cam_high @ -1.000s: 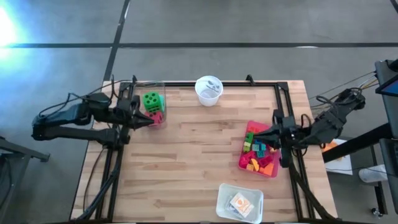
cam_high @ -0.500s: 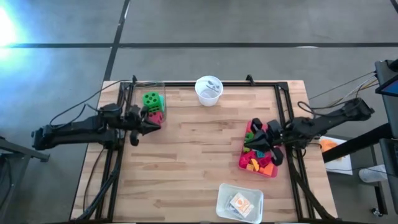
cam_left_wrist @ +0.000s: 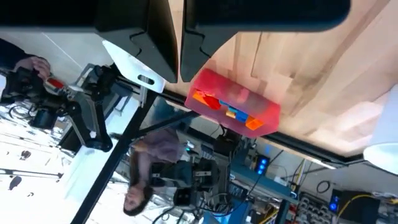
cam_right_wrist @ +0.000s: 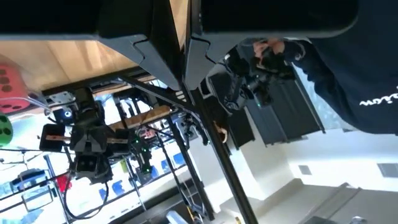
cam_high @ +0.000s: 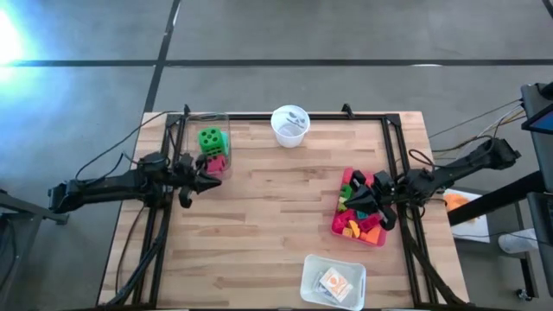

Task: Pick & Place Toys
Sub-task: Return to Home Position

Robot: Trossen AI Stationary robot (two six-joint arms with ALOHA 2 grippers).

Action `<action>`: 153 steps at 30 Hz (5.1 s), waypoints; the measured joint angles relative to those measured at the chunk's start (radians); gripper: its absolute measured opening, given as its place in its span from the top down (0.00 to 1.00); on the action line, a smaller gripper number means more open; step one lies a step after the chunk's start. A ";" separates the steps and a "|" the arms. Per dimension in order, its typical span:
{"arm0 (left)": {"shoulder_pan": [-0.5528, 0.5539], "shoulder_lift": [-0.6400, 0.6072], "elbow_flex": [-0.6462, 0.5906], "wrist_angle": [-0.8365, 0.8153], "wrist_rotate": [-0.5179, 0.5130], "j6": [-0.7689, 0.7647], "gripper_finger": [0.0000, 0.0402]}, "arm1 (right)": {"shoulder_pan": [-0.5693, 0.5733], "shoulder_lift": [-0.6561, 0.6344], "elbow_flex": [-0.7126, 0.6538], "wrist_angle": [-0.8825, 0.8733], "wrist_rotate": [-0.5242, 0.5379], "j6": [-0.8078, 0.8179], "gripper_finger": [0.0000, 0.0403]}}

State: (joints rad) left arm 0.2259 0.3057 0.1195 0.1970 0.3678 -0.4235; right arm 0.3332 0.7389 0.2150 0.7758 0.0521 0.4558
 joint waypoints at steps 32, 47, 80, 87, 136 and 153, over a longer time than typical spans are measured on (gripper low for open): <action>0.024 -0.210 -0.117 -0.076 -0.030 0.018 0.94 | 0.000 0.005 -0.045 -0.069 0.062 -0.021 0.96; 0.025 -0.210 -0.096 -0.049 -0.064 0.085 0.94 | 0.003 -0.154 -0.177 0.047 -0.078 -0.127 0.96; 0.025 -0.210 -0.092 -0.171 -0.140 0.136 0.94 | 0.002 -0.508 -0.206 -0.220 -0.236 -0.173 0.96; 0.025 -0.210 -0.089 -0.163 -0.140 0.208 0.94 | 0.002 -0.503 -0.206 -0.228 -0.236 -0.265 0.96; 0.025 -0.210 -0.091 -0.216 -0.144 0.213 0.94 | 0.002 -0.500 -0.206 -0.353 -0.235 -0.230 0.96; 0.025 -0.210 -0.091 -0.216 -0.143 0.211 0.94 | 0.002 -0.499 -0.206 -0.353 -0.235 -0.231 0.96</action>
State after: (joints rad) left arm 0.2512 0.0952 0.0280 -0.0193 0.2245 -0.2127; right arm 0.3355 0.2394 0.0086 0.4225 -0.1829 0.2253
